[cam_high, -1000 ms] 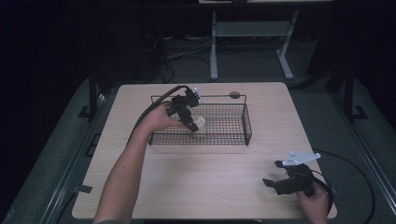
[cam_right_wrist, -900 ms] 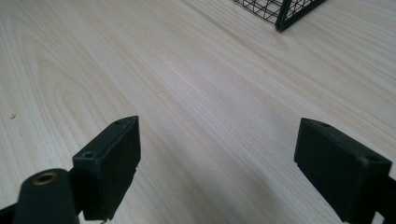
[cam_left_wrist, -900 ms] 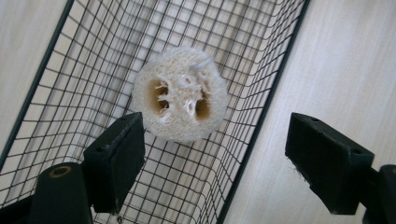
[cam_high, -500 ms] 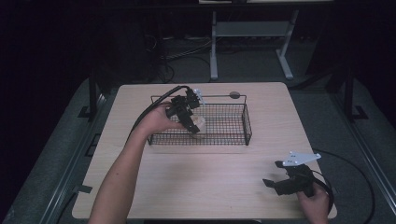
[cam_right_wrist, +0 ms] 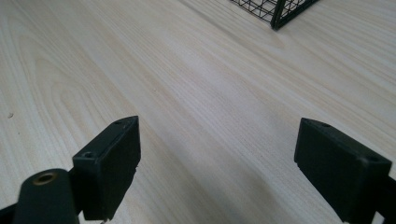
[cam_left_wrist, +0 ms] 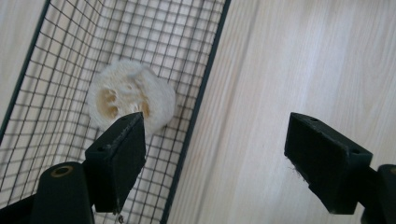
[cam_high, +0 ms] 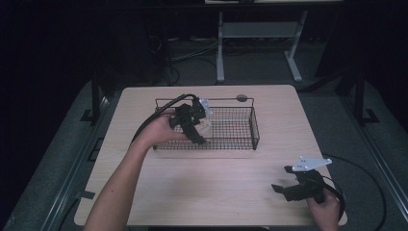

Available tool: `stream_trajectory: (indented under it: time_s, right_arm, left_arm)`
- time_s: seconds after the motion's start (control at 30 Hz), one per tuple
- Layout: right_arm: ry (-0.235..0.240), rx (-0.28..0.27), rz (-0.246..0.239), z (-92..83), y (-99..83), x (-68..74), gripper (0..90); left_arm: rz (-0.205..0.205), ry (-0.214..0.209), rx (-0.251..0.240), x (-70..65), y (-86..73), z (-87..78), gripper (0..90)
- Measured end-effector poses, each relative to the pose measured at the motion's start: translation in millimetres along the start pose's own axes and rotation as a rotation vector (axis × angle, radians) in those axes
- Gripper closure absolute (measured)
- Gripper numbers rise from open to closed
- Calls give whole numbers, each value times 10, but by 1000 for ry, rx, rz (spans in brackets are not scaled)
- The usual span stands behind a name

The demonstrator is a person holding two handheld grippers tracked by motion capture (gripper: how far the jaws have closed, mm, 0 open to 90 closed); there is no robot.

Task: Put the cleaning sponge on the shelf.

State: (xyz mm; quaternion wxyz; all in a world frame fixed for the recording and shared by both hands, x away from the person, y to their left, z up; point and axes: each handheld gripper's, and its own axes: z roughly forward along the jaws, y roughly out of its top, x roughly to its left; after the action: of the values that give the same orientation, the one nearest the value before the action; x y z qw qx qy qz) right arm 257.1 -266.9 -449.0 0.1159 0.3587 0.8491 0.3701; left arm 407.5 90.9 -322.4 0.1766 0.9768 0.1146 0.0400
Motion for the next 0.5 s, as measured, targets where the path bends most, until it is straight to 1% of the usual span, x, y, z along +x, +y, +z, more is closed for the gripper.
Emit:
stream_trajectory:
  time_s: [0.07, 0.17, 0.27, 0.33, 0.43, 0.47, 0.5]
  right_arm:
    - [-1, 1, 0, -1, -2, 2, 142]
    - [0, 2, 1, 4, -3, 4, 142]
    - [-2, 6, -1, 8, -2, 3, 142]
    - [-4, 7, -3, 10, 0, 2, 142]
    - [-4, 9, -2, 12, 3, 10, 142]
    - [-4, 10, -1, 16, 5, 12, 142]
    - [-3, 11, -2, 19, 6, 16, 142]
  left_arm:
    - [5, 5, -5, -36, -28, -27, 194]
    - [-2, 10, -28, -76, -87, -72, 194]
    - [1, 23, -29, -127, -141, -93, 194]
    - [5, 22, -33, -158, -178, -98, 195]
    - [-2, 20, -44, -187, -232, -101, 195]
    - [-6, 18, -39, -198, -245, -101, 195]
    - [-1, 20, -36, -210, -257, -101, 195]
